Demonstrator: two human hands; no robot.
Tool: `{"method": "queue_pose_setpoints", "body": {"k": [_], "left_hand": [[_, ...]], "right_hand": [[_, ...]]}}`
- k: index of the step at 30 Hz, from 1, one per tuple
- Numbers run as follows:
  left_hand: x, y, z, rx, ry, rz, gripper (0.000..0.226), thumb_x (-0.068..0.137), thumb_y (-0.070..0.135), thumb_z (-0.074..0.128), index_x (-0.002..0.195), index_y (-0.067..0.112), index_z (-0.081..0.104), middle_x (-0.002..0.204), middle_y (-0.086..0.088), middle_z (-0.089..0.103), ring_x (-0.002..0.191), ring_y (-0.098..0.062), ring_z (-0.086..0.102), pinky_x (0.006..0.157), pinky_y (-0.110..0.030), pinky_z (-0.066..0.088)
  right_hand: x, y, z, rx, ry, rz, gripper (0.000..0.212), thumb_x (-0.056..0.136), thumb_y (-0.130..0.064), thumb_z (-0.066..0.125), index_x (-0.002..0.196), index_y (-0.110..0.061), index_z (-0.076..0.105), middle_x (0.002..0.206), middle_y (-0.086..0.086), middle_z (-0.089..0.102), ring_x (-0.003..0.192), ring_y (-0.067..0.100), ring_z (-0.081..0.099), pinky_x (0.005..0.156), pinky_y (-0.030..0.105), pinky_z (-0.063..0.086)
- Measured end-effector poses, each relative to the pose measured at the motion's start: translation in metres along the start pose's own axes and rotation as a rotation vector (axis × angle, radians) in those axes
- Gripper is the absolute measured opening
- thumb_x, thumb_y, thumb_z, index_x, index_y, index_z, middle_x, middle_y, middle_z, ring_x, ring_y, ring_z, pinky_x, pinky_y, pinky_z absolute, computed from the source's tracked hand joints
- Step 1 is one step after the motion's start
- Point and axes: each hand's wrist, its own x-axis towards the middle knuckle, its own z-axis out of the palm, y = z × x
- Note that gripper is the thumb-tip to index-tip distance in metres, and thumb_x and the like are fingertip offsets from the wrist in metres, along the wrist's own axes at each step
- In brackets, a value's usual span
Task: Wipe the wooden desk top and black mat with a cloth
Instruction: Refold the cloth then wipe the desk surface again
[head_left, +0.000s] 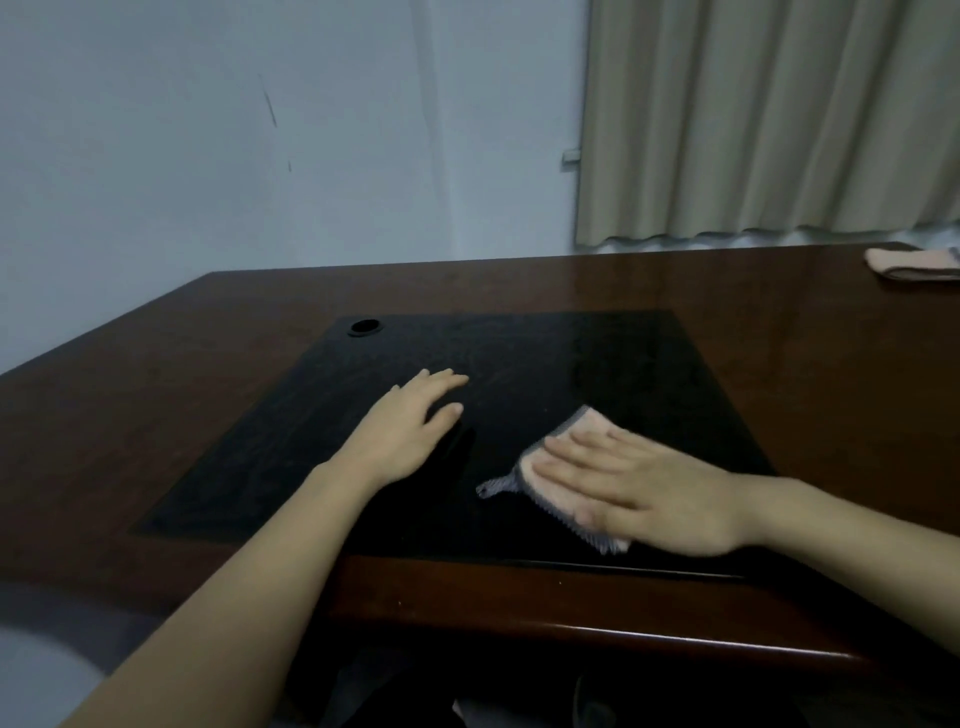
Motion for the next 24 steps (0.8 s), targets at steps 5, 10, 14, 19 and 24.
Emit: {"method": "queue_pose_setpoints", "body": {"k": [5,10,14,19,24], "left_hand": [[0.000,-0.002,0.019,0.082,-0.055,-0.087,0.046,0.108,0.039,0.037,0.153,0.034,0.037,0.164,0.009,0.026,0.154,-0.015,0.015,0.125,-0.043,0.008],[-0.001,-0.002,0.018,0.107,-0.052,-0.095,0.044,0.108,0.033,0.037,0.152,0.034,0.039,0.163,0.012,0.027,0.153,-0.012,0.017,0.125,-0.039,0.009],[0.000,-0.002,0.020,0.119,-0.033,-0.089,0.045,0.108,0.031,0.038,0.152,0.033,0.040,0.163,0.011,0.029,0.152,-0.013,0.020,0.123,-0.038,0.010],[0.002,-0.006,0.022,0.120,-0.033,-0.082,0.045,0.107,0.027,0.039,0.151,0.032,0.041,0.162,0.010,0.030,0.152,-0.013,0.020,0.124,-0.040,0.011],[0.000,-0.004,0.021,0.105,-0.027,-0.087,0.045,0.107,0.024,0.038,0.152,0.031,0.041,0.163,0.010,0.029,0.152,-0.013,0.019,0.124,-0.038,0.010]], "right_hand": [[0.064,0.083,-0.013,-0.028,0.075,0.259,0.085,0.074,-0.089,-0.019,0.149,-0.049,-0.018,0.169,-0.008,-0.013,0.155,0.017,-0.014,0.125,0.047,-0.002],[0.113,0.062,-0.026,0.020,0.089,0.411,0.064,0.103,-0.063,0.006,0.161,-0.039,-0.007,0.169,-0.007,-0.012,0.156,0.022,-0.010,0.125,0.048,-0.007],[0.096,0.012,-0.019,-0.034,0.060,0.261,0.061,0.105,-0.059,0.010,0.161,-0.038,-0.007,0.170,-0.007,-0.011,0.156,0.021,-0.009,0.125,0.046,-0.006],[0.013,-0.032,0.005,-0.064,0.051,-0.026,0.065,0.098,-0.068,0.005,0.157,-0.046,-0.012,0.166,-0.017,-0.020,0.151,0.009,-0.023,0.124,0.036,-0.015],[-0.028,-0.007,0.001,-0.035,-0.021,-0.049,0.060,0.100,-0.066,0.012,0.153,-0.054,-0.013,0.160,-0.028,-0.025,0.145,-0.004,-0.030,0.117,0.022,-0.021]]}}
